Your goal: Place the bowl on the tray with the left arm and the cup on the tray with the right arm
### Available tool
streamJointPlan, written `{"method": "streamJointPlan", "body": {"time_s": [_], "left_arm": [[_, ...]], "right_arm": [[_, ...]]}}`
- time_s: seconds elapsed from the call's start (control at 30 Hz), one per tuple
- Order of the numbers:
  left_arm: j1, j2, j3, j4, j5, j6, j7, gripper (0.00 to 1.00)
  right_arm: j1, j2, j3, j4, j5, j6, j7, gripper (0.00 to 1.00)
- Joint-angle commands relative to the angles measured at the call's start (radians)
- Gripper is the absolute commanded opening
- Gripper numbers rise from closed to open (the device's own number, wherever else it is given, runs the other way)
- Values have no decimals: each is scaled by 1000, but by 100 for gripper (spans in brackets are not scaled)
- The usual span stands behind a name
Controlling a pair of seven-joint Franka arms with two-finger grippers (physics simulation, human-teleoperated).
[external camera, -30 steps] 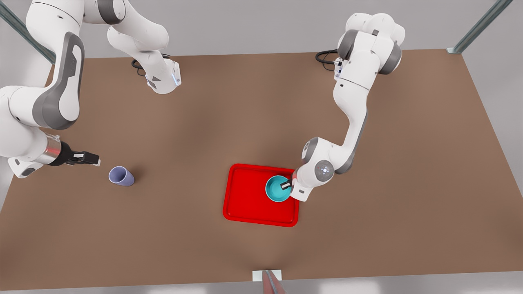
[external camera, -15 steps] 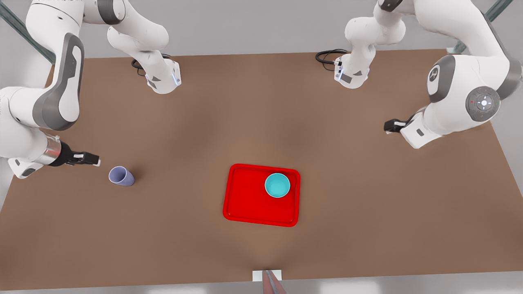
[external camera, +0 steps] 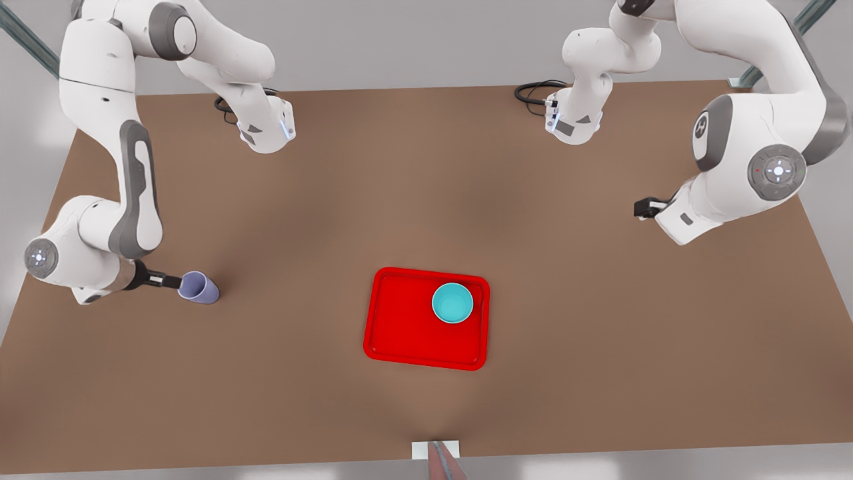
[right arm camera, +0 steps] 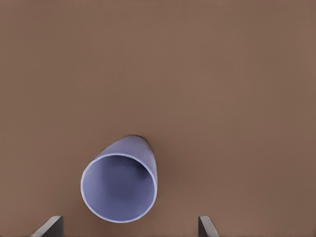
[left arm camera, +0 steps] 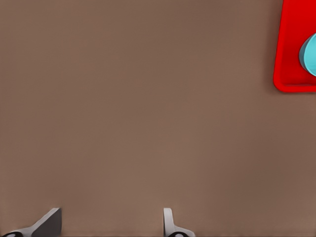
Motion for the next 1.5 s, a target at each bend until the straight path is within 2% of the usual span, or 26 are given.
{"method": "streamJointPlan", "body": {"time_s": [0.0, 0.17, 0.53, 0.63, 0.77, 0.8, 0.83, 0.87, 0.93, 0.97, 1.47], "left_arm": [[-2, 2, -1, 0, 1, -8, -2, 100], [-2, 6, 2, 1, -1, -9, -2, 100], [-2, 6, 2, 0, -1, -14, 0, 100], [-2, 8, -1, 0, -1, -16, 0, 100], [-2, 11, 2, -2, -1, -14, 2, 100], [-2, 11, 2, -2, -1, -14, 2, 100], [-2, 11, 2, 0, -1, -14, 0, 100], [-2, 11, 2, 0, -1, -14, 0, 100], [-2, 11, 2, 0, -1, -14, 0, 100], [-2, 9, 2, 0, -1, -14, 0, 100], [-2, 15, 2, -8, 1, -2, 0, 100]], "right_arm": [[-7, 7, 0, -1, 0, 2, 0, 100], [-3, -29, 0, -106, 0, 37, -8, 100], [-33, 53, 0, -83, -2, 51, -9, 100], [-32, 75, 0, -83, -2, 51, -12, 95], [-30, 95, 0, -69, -7, 42, -14, 82], [-23, 106, 0, -63, -7, 37, -8, 69], [-23, 115, 0, -52, -7, 37, -8, 49], [-23, 121, 0, -44, -7, 37, -6, 38], [-29, 127, 2, -43, -5, 34, -5, 25], [-29, 135, 2, -31, -2, 21, 0, 21], [-30, 133, 3, -17, 0, 18, -14, 21]]}}
